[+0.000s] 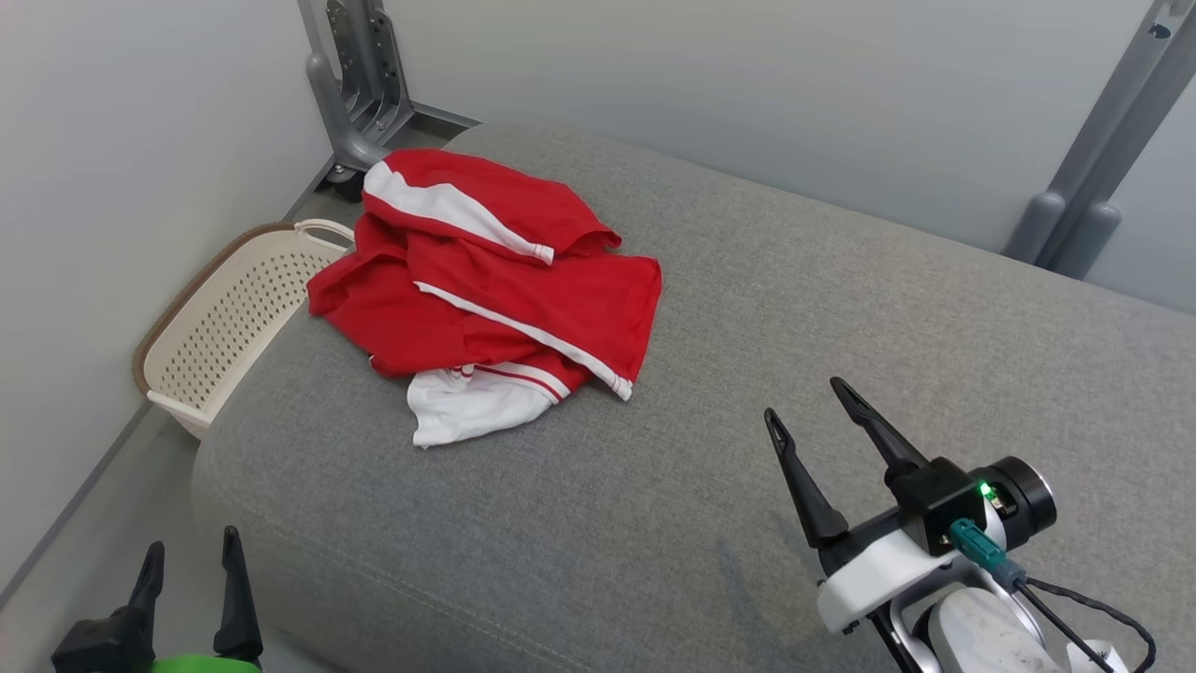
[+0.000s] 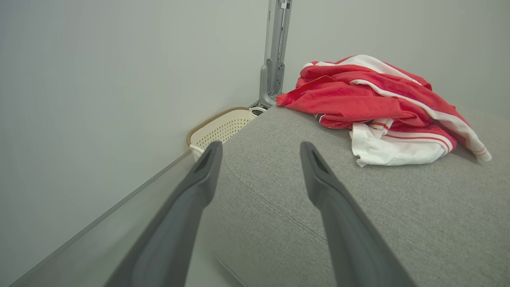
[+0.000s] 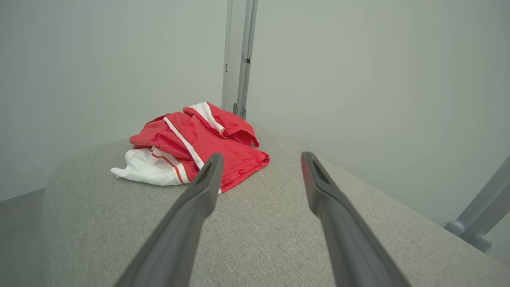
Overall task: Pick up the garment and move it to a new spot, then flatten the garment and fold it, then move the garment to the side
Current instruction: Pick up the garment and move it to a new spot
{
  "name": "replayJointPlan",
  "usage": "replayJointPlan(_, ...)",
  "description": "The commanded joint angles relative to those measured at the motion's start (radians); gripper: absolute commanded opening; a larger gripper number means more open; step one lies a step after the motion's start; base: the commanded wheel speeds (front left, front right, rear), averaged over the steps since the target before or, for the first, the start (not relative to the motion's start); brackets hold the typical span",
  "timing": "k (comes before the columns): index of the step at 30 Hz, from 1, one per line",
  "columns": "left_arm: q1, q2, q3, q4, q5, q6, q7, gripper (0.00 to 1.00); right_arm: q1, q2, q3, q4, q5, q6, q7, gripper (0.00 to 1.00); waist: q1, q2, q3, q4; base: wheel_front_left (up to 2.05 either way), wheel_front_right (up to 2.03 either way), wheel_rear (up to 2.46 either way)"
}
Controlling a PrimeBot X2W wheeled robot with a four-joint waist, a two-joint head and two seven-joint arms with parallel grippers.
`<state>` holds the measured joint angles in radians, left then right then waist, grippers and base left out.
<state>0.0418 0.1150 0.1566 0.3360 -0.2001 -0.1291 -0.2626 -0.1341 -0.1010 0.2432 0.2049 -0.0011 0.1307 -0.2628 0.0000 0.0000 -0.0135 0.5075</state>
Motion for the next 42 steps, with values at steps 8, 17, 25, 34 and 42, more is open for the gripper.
replayJointPlan(8,-0.189,-0.040,-0.068,0.077,-0.160,-0.003,-0.002,1.00,-0.020,-0.035,-0.021,-0.054,-0.019,0.000,-0.003,1.00,0.0000,0.0000,0.144,-0.044,0.00,0.00,0.00)
replayJointPlan(17,-0.524,-0.024,-0.147,0.207,-0.328,-0.003,0.150,1.00,-0.106,-0.057,-0.006,-0.084,-0.052,0.000,-0.003,1.00,0.0000,0.0000,0.345,-0.123,0.00,0.00,0.00)
replayJointPlan(25,-0.757,0.014,-0.137,0.429,-0.371,0.025,0.271,1.00,-0.144,-0.035,-0.011,-0.097,-0.062,0.000,-0.003,1.00,0.0000,0.0000,0.434,-0.187,0.00,0.00,0.00)
replayJointPlan(34,-0.886,0.062,-0.165,0.619,-0.348,0.020,0.309,1.00,-0.171,-0.021,0.002,-0.094,-0.064,0.000,-0.003,1.00,0.0000,0.0000,0.460,-0.229,0.00,0.00,0.00)
replayJointPlan(42,-0.926,0.080,-0.221,0.715,-0.300,0.014,0.266,0.00,-0.160,-0.013,-0.008,-0.090,-0.061,0.000,-0.003,1.00,0.0000,0.0000,0.440,-0.242,0.00,0.00,0.00)
